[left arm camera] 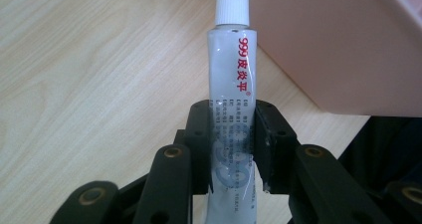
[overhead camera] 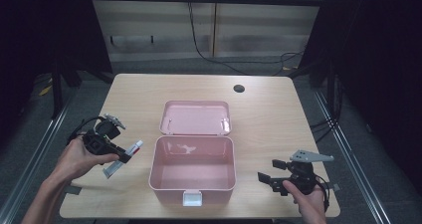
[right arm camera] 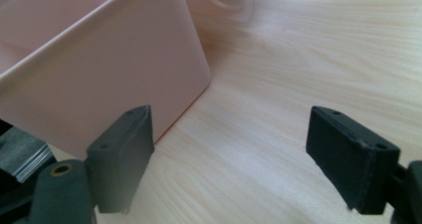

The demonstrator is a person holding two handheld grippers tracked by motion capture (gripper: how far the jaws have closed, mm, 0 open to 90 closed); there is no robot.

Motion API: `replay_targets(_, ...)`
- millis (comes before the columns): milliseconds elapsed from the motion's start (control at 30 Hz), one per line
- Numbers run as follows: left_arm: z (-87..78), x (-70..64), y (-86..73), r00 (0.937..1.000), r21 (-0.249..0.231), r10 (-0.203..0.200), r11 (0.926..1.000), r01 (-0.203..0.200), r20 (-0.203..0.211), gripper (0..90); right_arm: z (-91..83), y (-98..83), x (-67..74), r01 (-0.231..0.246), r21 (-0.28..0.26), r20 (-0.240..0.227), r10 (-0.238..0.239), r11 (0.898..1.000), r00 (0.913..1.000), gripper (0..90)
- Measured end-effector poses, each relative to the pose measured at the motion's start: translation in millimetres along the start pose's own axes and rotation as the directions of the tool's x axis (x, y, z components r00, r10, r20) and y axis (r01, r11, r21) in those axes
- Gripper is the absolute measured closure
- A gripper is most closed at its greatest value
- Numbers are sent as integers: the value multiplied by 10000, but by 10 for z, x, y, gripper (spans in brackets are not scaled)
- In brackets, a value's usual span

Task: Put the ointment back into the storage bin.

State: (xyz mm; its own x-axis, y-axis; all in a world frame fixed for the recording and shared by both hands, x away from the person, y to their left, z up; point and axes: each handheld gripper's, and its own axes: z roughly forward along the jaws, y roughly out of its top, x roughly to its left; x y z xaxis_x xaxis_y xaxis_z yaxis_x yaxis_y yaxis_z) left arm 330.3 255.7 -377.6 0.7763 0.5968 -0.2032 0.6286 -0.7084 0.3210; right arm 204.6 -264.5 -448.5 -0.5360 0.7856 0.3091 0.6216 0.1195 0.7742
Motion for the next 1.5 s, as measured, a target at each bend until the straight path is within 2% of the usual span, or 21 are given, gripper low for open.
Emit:
replay_targets(167,-65,-18,5,10000,-142,-48,9999,49,81,708,-15,-2,-14,20,-108,12,-20,9999,10000,165)
replay_targets(433,-216,-52,15,9996,-319,195,9993,-189,196,708,-8,-2,-2,112,-56,-21,-112,9999,9999,160)
replay_targets(500,-255,-62,15,9990,-354,272,9990,-260,352,707,-10,-2,-7,128,-95,-12,-128,9999,9999,160)
replay_targets(600,-288,-71,23,9989,-293,368,9989,-359,307,708,-9,-1,-2,129,-39,-38,-129,9999,9999,160)
replay_targets(700,-315,-99,36,9985,-209,508,9985,-504,187,707,-2,-1,-4,136,18,-79,-136,9999,9999,160)
replay_targets(967,-370,-183,81,9967,-196,773,9969,-768,262,707,-6,-3,-4,114,28,-66,-114,9999,9999,160)
replay_targets(1100,-402,-226,126,9944,-199,996,9949,-989,353,708,-4,-2,-3,149,20,-92,-149,9999,9998,160)
replay_targets(1133,-416,-247,151,9924,-192,1165,9931,-1158,407,708,-5,-2,-4,136,20,-90,-136,9999,9999,160)
replay_targets(1367,-429,-281,199,9924,-311,1213,9922,-1207,185,708,-8,-2,-3,132,13,-109,-131,9999,9999,160)
replay_targets(1500,-430,-323,250,9892,-158,1440,9895,-1437,265,708,-4,-2,-5,143,3,-117,-143,9999,9998,160)
